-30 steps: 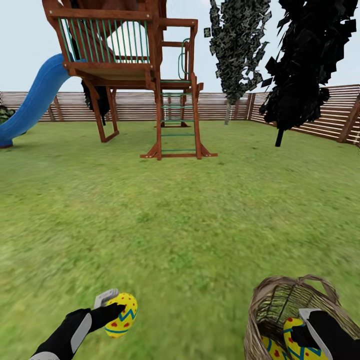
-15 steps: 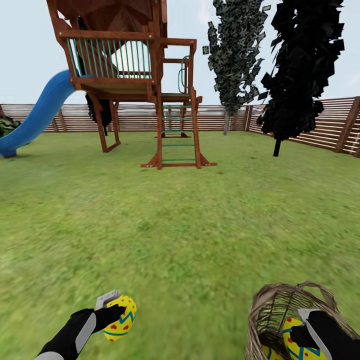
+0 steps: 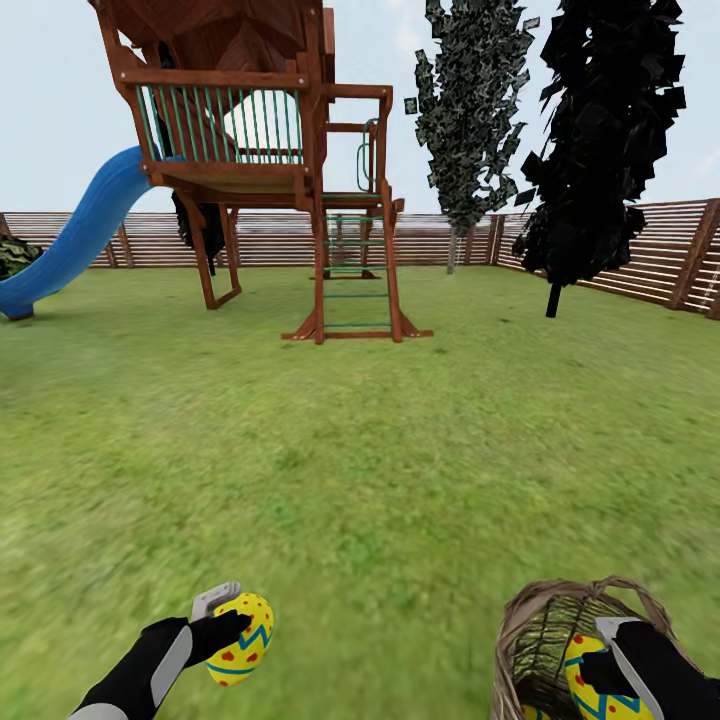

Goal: Take the three Easter eggs out of the wicker basket on the lawn in the garden, then place them on the lawn next to a single tree (choose any tree) so that all three eggs are next to the same tree and none are left in the basket.

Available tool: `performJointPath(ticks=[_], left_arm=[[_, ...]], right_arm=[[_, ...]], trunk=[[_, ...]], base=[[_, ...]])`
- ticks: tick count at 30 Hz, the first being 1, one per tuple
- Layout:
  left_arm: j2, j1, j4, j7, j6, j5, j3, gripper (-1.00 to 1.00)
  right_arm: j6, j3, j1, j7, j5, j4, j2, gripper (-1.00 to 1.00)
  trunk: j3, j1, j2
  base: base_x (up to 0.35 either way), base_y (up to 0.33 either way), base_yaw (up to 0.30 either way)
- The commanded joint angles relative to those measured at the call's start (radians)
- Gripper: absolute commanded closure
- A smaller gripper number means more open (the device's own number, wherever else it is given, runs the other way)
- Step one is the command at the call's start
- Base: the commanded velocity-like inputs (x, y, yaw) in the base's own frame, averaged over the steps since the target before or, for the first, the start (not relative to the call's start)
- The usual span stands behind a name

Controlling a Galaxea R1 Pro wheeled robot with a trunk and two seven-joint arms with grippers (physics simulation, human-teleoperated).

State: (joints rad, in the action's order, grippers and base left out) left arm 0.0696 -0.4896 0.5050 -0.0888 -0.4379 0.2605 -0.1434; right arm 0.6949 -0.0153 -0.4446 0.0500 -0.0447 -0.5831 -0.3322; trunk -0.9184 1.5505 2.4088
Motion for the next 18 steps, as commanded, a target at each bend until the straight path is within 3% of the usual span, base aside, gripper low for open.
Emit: performJointPath(ticks=[1, 18], left_arm=[[-0.001, 0.000, 0.001, -0.006, -0.007, 0.002, -0.005, 1.00], [-0.002, -0.001, 0.000, -0.006, -0.007, 0.002, -0.005, 1.00]], right_arm=[[0.005, -0.002, 0.000, 0.001, -0.004, -0.001, -0.001, 1.00], [0.006, 0.003, 0.000, -0.002, -0.004, -0.001, 0.012, 1.00]], trunk=[[0.002, -0.004, -0.007], [0.055, -0.069, -0.126]], base=[[0.000, 0.000, 0.000], [0.000, 0.000, 0.000]])
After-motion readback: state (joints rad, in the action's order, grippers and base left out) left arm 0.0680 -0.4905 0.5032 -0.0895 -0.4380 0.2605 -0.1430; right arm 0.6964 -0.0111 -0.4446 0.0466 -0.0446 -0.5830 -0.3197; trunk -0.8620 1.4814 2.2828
